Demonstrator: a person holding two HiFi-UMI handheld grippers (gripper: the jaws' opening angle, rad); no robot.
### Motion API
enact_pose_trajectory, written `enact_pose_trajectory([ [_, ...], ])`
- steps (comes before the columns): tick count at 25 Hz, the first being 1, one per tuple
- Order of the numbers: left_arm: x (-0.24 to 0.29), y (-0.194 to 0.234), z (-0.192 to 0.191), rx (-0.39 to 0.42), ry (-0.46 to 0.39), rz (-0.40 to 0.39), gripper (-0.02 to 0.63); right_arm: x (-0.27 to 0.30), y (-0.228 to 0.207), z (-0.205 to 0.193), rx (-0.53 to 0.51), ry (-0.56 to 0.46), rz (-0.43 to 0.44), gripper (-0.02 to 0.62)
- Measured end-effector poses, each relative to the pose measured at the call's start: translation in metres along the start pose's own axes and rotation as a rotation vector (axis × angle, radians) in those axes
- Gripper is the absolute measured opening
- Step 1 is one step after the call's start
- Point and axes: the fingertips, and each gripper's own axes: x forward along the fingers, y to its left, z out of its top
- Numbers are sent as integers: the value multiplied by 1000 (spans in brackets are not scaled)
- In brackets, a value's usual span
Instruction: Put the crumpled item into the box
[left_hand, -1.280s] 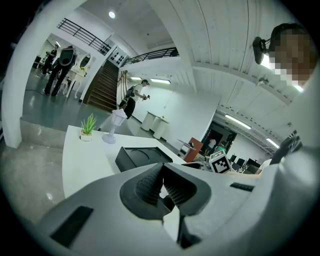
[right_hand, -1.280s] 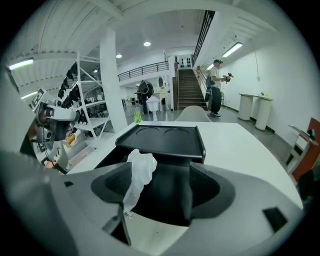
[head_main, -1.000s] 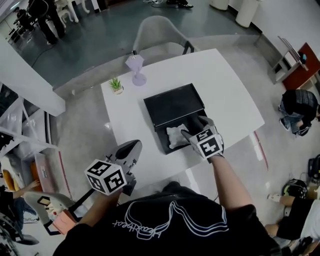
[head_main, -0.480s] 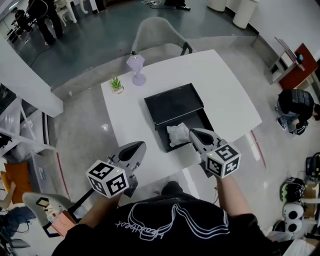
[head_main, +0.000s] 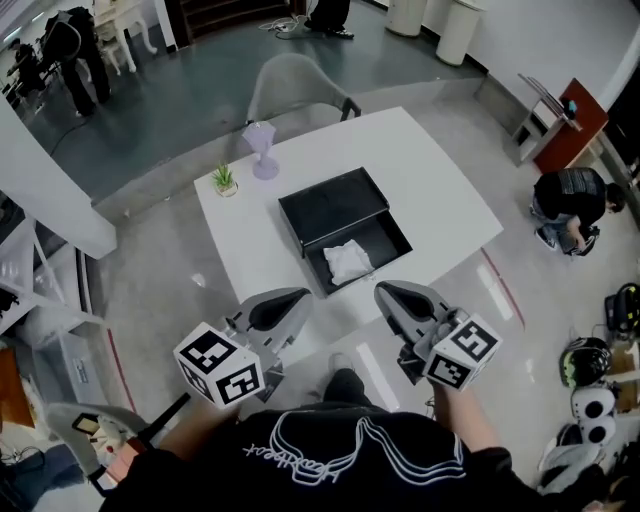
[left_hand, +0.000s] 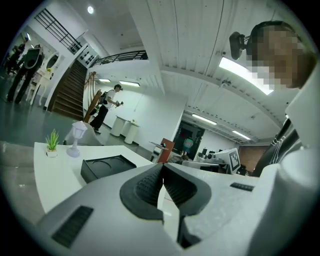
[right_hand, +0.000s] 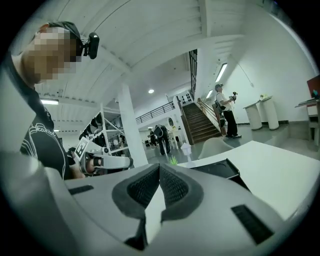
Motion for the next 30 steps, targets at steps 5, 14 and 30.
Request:
enact_pose_trajectory([
  [5,-14,-32,9,51,-16,-65,6,-24,31,12,-6,-80,-2,3],
  [14,-32,-60,12,75,-38,-94,5,-46,62,21,-28,-129,-4,3],
  [30,-14,-56,12,75,-21,-62,6,-43,49,19,-56,-84,13,3],
])
